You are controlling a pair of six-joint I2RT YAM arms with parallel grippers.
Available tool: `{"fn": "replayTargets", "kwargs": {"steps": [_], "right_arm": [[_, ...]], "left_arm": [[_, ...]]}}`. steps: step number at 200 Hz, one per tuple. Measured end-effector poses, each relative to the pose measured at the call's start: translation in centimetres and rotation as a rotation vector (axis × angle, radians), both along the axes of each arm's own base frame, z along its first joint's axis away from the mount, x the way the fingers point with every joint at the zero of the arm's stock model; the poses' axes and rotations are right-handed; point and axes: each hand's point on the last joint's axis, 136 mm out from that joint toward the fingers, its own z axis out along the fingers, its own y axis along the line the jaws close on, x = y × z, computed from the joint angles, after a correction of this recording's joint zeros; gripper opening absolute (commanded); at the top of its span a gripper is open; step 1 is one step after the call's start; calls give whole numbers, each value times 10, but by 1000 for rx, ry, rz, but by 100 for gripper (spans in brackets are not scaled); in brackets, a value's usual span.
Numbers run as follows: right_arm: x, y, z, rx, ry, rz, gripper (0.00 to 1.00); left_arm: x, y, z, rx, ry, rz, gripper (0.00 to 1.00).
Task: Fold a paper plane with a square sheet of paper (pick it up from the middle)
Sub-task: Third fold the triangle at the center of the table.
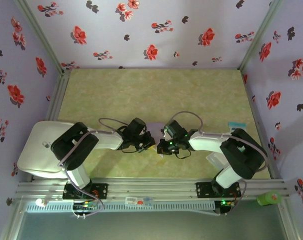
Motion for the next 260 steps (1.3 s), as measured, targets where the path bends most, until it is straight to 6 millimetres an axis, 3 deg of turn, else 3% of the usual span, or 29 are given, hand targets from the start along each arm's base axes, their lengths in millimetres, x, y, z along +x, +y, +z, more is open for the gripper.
{"fn": "replayTargets", "kwargs": {"steps": [123,226,260], "right_arm": [[-6,-9,-6,-13,-10,4,8],[-31,-32,-6,-30,17,5,10],[-34,-36,8,-23,5,2,11]], "left_arm": [[0,0,0,0,0,0,0],[0,0,0,2,-2,2,0],[0,0,0,2,-2,1,0]]}}
